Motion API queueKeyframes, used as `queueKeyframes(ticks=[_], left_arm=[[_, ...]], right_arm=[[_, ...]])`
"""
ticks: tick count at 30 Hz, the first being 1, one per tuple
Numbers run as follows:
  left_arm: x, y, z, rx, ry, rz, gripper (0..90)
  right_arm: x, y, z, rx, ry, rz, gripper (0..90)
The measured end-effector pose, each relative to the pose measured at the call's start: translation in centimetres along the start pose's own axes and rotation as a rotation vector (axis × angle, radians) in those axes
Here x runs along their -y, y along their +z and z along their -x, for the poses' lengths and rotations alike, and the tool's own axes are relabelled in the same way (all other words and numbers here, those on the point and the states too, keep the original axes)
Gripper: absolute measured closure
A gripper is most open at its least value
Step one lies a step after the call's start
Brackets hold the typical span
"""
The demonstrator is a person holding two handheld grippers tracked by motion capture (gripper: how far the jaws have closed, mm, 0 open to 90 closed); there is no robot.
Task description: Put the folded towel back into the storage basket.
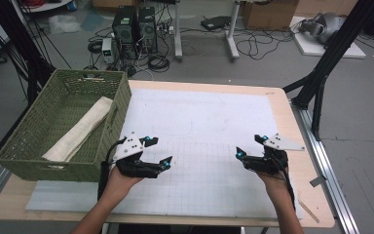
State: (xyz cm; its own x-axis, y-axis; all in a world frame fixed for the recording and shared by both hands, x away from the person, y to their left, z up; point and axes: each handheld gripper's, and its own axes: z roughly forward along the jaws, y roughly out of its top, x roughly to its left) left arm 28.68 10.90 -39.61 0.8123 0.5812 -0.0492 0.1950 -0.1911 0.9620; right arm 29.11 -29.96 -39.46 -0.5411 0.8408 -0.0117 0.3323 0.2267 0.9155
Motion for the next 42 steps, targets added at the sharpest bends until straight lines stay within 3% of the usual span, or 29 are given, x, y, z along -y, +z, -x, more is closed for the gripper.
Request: queueKeyframes(ticks=[7, 16, 23, 42], left_arm=[[2.0, 1.7, -0.6, 0.013, -0.035, -0.001, 18.3], [2.6, 2.4, -0.8, 0.002, -0.042, -0.013, 18.2], [2.9, 2.3, -0.7, 0.002, -0.053, -0.006, 18.2], [3.4, 1.9, -0.7, -0.012, -0.059, -0.016, 18.3]], right_arm=[[1.9, -1.7, 0.7, 0.062, -0.006, 0.005, 15.4], [4.0, -2.7, 1.3, 0.094, 0.015, -0.029, 15.4], [3.8, -3.0, 1.6, 0.111, 0.029, -0.001, 15.4], [3.6, -2.7, 1.2, 0.105, 0.021, -0.012, 15.5]])
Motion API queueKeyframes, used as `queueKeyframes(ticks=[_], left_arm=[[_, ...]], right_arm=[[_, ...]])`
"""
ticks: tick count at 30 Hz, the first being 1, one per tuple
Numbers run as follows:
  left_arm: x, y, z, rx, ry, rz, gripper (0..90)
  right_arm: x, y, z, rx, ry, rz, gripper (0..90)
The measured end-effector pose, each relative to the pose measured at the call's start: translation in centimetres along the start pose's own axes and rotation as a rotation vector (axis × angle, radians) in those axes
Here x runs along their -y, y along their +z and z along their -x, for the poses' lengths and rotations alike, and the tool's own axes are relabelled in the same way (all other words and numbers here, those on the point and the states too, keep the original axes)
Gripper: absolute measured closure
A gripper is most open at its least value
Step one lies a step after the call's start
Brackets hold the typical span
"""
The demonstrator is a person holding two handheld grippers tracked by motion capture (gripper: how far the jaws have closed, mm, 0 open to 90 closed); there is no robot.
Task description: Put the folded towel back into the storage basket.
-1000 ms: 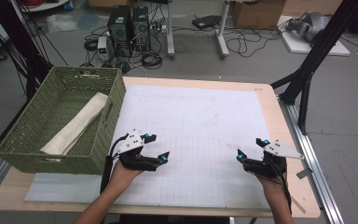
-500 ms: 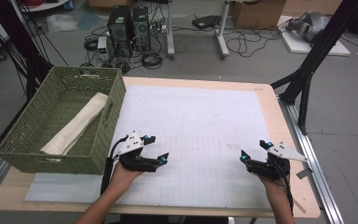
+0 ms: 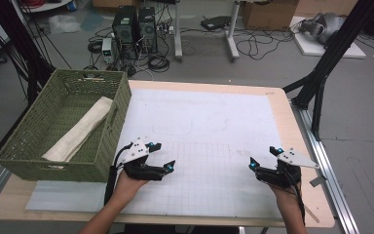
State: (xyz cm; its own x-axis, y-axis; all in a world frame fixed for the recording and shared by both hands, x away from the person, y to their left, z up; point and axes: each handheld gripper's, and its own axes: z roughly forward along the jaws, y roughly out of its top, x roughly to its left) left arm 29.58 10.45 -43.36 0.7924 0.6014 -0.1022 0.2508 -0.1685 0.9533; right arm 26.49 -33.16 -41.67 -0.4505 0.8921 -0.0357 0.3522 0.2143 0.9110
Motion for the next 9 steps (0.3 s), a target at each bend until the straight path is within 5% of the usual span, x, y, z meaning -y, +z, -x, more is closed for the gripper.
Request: queueKeyframes(ticks=[9], left_arm=[[0.04, 0.06, -0.12, -0.009, 0.005, -0.002, 18.3]], right_arm=[[0.04, 0.04, 0.21, 0.000, 0.004, 0.001, 15.5]])
